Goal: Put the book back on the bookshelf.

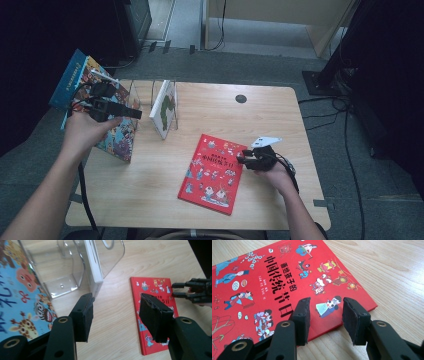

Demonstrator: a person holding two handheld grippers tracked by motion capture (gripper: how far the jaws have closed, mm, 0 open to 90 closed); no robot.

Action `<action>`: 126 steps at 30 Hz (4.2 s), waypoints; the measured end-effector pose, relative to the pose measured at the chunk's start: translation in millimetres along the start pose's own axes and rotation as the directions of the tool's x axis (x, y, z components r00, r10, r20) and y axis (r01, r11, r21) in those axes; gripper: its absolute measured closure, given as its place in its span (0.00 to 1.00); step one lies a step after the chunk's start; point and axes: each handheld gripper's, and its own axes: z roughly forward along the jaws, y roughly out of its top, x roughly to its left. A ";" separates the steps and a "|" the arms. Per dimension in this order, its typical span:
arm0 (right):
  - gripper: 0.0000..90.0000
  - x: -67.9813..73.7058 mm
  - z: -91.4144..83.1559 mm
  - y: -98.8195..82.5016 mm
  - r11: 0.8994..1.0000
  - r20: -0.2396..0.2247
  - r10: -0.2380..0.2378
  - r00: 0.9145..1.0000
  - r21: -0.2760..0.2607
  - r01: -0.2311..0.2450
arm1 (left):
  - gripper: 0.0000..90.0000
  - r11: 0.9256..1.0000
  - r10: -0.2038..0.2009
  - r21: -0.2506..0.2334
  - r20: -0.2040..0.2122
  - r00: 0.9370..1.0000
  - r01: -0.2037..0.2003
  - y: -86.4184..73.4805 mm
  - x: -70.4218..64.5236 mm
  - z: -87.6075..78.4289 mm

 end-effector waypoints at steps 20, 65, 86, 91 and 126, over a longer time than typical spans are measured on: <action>0.64 0.6 -0.2 -1.4 1.000 0.002 0.009 1.000 -0.007 -0.009 | 0.50 0.999 0.043 0.010 0.056 0.998 -0.043 -39.4 -1.9 64.8; 0.82 14.3 -14.6 -27.0 0.999 0.020 0.043 0.999 -0.008 -0.042 | 0.85 0.980 0.178 0.059 0.180 0.967 -0.192 -91.3 -24.7 169.3; 0.89 17.6 -1.5 -18.4 0.997 0.047 0.064 0.997 -0.037 -0.063 | 0.83 0.978 0.179 0.075 0.193 0.965 -0.197 -103.8 -34.3 187.6; 0.90 16.9 1.8 -16.7 0.997 0.035 0.067 0.997 -0.028 -0.066 | 0.82 0.978 0.176 0.077 0.185 0.967 -0.193 -105.3 -34.1 189.8; 1.00 26.3 9.7 -4.5 1.000 0.067 0.017 0.998 -0.020 -0.016 | 0.96 0.984 0.155 0.050 0.231 0.961 -0.170 -104.8 -45.6 193.8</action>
